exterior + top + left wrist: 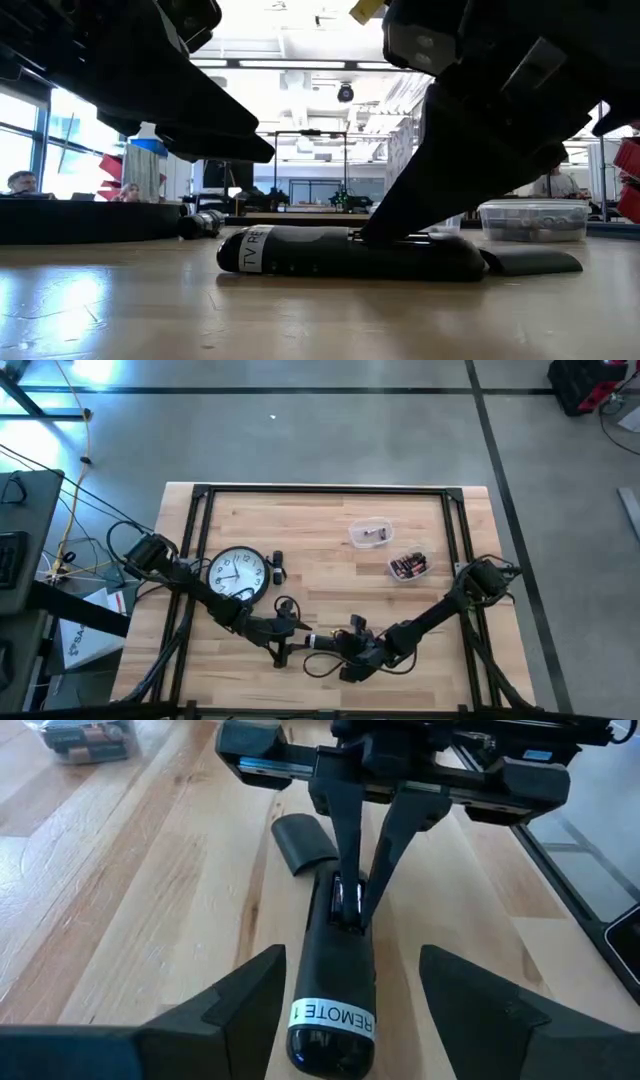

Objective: Insert battery
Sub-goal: Insert the silver battery into the black remote control battery compartment

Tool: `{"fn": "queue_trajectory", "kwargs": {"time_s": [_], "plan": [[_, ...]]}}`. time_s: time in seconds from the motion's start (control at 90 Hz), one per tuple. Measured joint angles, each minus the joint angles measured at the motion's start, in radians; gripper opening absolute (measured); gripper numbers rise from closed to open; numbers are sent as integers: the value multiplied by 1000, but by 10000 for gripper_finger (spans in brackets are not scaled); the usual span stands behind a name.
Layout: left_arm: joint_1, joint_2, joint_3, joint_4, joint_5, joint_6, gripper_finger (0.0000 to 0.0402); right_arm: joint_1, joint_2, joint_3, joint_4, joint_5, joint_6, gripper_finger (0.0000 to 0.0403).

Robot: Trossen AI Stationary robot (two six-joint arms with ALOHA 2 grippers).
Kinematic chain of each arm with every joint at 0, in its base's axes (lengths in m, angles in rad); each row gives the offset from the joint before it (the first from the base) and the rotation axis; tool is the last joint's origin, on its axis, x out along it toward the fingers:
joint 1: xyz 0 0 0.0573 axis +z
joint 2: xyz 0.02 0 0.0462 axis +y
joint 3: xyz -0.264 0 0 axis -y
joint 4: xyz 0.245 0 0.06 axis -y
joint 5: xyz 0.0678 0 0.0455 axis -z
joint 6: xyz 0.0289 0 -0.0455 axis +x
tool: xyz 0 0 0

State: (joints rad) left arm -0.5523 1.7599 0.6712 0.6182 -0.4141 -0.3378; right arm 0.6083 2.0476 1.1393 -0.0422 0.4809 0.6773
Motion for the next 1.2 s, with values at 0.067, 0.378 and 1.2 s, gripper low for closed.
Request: {"fn": "queue_trajectory", "kwargs": {"time_s": [0.067,0.378,1.2], "plan": [[0,0,0,0,0,0,211,0,0,0,2,0,-7,0],[0,0,0,0,0,0,211,0,0,0,1,-2,-4,0],[0,0,0,0,0,0,211,-7,0,0,1,0,48,0]]}}
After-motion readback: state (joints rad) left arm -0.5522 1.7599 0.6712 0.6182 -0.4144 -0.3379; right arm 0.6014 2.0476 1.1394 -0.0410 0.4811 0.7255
